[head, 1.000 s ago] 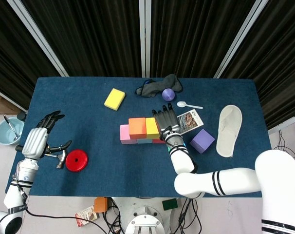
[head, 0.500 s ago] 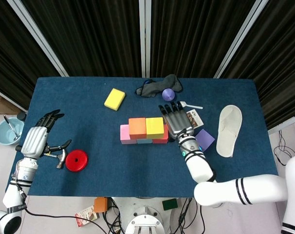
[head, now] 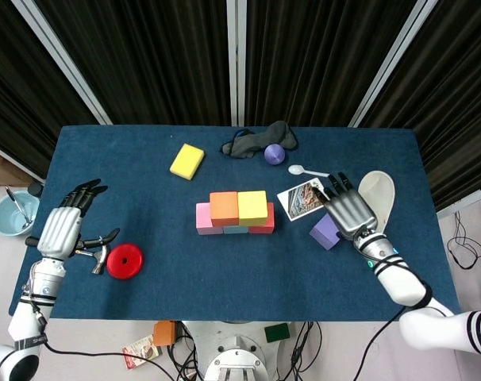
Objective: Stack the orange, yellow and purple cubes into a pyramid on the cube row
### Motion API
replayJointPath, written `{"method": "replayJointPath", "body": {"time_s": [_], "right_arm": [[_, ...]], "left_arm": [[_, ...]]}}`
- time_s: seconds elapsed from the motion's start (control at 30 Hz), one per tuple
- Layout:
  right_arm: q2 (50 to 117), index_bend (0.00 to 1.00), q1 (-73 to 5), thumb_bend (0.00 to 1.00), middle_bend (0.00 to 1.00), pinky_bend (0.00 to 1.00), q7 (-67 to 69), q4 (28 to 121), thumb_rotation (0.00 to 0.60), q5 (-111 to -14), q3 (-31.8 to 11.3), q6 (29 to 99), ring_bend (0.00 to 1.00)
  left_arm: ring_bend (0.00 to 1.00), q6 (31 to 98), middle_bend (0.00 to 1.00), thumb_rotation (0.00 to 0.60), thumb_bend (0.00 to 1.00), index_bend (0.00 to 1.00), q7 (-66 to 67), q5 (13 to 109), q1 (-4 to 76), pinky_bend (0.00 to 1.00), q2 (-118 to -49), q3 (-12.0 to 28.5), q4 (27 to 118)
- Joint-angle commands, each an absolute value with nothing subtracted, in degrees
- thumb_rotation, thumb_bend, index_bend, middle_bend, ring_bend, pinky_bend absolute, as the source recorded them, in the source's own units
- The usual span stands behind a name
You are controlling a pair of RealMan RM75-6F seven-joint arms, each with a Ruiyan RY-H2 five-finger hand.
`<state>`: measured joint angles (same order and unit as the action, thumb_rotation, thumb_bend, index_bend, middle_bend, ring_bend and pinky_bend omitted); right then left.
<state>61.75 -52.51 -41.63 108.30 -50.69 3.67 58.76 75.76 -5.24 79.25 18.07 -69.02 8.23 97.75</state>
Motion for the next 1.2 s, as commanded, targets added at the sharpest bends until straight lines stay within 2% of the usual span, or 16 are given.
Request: {"method": "replayJointPath", "body": {"time_s": [0.03,0.23,0.43,0.67,0.77,0.9,1.0,1.2], "right_arm": [[64.83,0.11,-49.22,0.07,0.2,0.0,-35.47,97.65,0.6,-61.11,6.41,53.67,0.0],[66.63,0.13,-48.9,0.07,0.19,0.0,-31.12,92.32,0.6,-67.27,6.27,50.59,0.0],[67.69,0.15,-48.16,0.08,0.19,0.0,-28.58,89.08,0.6,-72.12,6.12,49.79,0.0],[71.97,0.18,-47.68,0.08,0.19,0.0,-26.19,83.35,0.6,-76.24,5.45,48.75,0.0],[73.73,0.25,-47.31,0.1,0.23,0.0,-23.59,81.23,0.6,-77.68,5.02,48.56,0.0],[74.67,0.42,-46.41,0.18,0.36,0.05,-20.41,79.4,0.6,-80.5,5.01,49.74,0.04],[73.06,0.49,-45.0,0.2,0.41,0.08,-18.17,80.6,0.6,-82.41,4.7,52.76,0.08],[62.94,0.52,-42.12,0.2,0.43,0.11,-17.83,92.83,0.6,-83.47,1.57,61.16,0.11]], "left_arm": [[0.07,75.6,0.07,0.42,0.17,0.16,-4.09,78.38,18.12,0.15,-68.87,8.45,98.9],[0.07,75.56,0.07,0.404,0.17,0.16,-3.56,77.29,17.92,0.15,-68.41,8.72,99.89],[0.07,75.5,0.07,0.413,0.17,0.16,-4.11,77.03,17.66,0.15,-68.22,8.66,99.92],[0.07,75.69,0.07,0.411,0.17,0.16,-4.86,77.08,17.45,0.15,-68.08,8.74,99.92],[0.07,75.64,0.07,0.413,0.17,0.16,-5.14,77.01,17.38,0.15,-68.04,8.75,99.84],[0.07,75.77,0.07,0.406,0.17,0.16,-5.53,77.01,17.21,0.15,-68.01,8.73,99.75],[0.07,75.93,0.07,0.408,0.17,0.16,-5.9,77.07,17.01,0.15,-67.81,8.73,99.74],[0.07,76.48,0.07,0.408,0.17,0.16,-6.6,77.08,16.55,0.15,-67.13,8.89,99.84]]}}
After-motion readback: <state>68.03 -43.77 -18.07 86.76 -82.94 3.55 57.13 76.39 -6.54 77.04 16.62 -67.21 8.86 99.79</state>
